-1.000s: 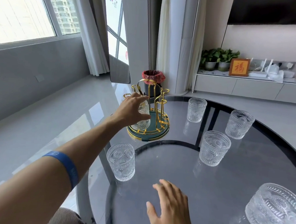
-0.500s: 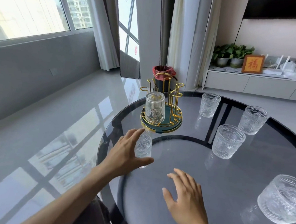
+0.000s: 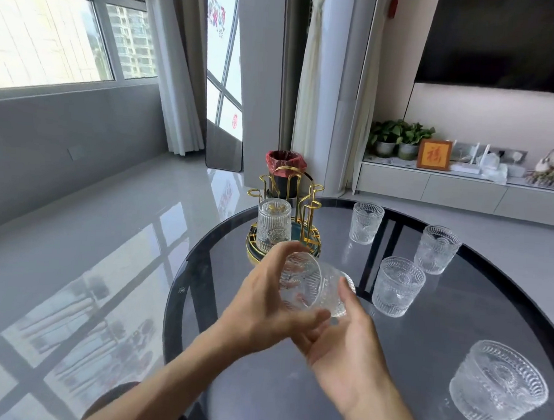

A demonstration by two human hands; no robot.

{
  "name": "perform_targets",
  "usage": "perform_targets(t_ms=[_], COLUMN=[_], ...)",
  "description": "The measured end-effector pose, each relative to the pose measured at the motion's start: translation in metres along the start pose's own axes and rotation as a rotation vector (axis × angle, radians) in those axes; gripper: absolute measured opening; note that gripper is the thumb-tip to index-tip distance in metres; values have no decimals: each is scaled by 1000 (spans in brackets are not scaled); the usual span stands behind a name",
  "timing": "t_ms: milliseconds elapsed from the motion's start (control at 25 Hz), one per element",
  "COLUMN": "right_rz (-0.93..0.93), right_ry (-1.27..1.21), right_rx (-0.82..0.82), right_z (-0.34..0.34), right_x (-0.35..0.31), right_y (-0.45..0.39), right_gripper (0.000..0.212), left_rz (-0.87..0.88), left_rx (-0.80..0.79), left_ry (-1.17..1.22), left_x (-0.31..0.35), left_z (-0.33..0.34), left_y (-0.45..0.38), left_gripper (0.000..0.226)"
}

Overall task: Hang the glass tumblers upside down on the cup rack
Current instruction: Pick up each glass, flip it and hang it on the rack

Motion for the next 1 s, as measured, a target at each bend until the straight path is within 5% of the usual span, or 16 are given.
perform_targets(t_ms=[120,280,480,600,800,1000], right_rz=[-88,-353,-818,-980,-1051,-893], right_ry=[35,197,764,1132,1599,1806], right_rx=[40,246,331,326,239,189], right_z=[-4,-21,21,46,67,46], right_x=[-33,-111,-196,-202,-188,-154], right_y=[-11,-36,-66,-91,-129,-156], right_gripper=[56,51,53,57,62,58], left_rz=[-45,-46,29,20,21,35], left_rx=[-126,52,-57,-163,-170,-172], left_ry=[47,-172,-704,-777,-687,-694], left_x=[-5,-18,-52,-83,-93,-90], left_z=[-3,-48,-43,-37,-40,-40], left_y=[-26,-104,-202,-217,-214,-213], left_gripper=[66,52,53,58,78,78])
Point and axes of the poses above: each hand's wrist, its own y-axis away from the middle knuckle, its own z-axis out of the palm, x = y × z, the point moved 10 cm from there along -y, towards the middle knuckle, and after that the axes turned 6 degrees about y, right-handed, at the moved point
